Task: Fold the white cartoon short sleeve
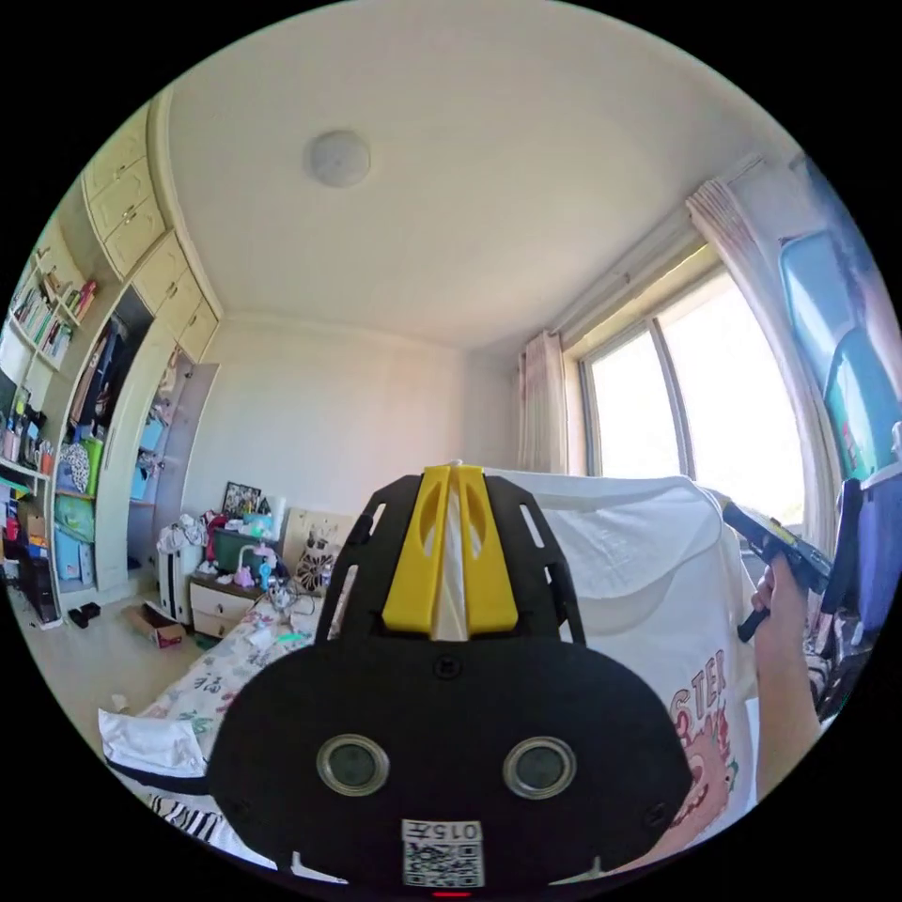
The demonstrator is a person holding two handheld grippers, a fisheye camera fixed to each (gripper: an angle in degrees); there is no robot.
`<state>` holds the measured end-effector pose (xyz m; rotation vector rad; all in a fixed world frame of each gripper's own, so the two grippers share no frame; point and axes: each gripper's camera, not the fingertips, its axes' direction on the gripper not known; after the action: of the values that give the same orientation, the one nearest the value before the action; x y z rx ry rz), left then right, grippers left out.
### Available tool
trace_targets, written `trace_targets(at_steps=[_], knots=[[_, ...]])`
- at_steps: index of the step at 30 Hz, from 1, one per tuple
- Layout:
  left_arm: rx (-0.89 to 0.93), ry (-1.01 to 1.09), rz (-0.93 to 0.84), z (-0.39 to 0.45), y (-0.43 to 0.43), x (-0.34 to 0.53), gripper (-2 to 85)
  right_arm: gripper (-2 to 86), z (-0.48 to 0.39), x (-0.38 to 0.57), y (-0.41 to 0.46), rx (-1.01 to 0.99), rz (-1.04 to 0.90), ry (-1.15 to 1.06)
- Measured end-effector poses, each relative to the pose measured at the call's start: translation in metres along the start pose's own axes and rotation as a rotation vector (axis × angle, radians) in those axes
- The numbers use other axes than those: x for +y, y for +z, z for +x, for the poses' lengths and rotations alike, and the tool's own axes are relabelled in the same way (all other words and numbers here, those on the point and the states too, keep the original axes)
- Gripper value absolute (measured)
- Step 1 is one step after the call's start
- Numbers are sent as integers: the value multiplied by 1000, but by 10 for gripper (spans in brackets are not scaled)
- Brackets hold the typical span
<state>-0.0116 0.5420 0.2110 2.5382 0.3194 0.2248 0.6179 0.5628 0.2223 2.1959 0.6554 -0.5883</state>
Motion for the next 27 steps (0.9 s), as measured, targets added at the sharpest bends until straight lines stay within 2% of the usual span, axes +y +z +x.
trace_targets(at_steps=[5, 7, 8, 9, 10, 11, 14, 17, 20, 22, 27], knots=[[-15, 38, -313, -33, 185, 123, -4, 2, 24, 92, 172, 27, -334, 8], [44, 62, -568, -50, 265, 197, -3, 10, 46, 151, 263, -36, -606, 98], [60, 69, -643, -55, 279, 215, -3, 14, 51, 168, 284, -64, -689, 117], [62, 83, -749, -64, 295, 248, -2, 25, 63, 205, 318, -121, -854, 172], [81, 86, -786, -73, 297, 275, -2, 41, 74, 237, 338, -187, -997, 212], [92, 88, -786, -77, 294, 286, -2, 40, 81, 249, 342, -192, -1033, 233], [8, 72, -775, -107, 253, 317, -1, 47, 118, 281, 329, -222, -1049, 241], [51, -48, -819, -142, 193, 328, 8, 60, 152, 294, 297, -297, -1118, 216], [36, -239, -1044, -170, 139, 342, 57, 66, 174, 298, 259, -316, -1261, 145], [92, -404, -1205, -174, 107, 359, 93, 72, 186, 303, 234, -290, -1392, 84], [169, -481, -1463, -153, 111, 402, 104, 83, 201, 333, 230, -280, -1644, 36]])
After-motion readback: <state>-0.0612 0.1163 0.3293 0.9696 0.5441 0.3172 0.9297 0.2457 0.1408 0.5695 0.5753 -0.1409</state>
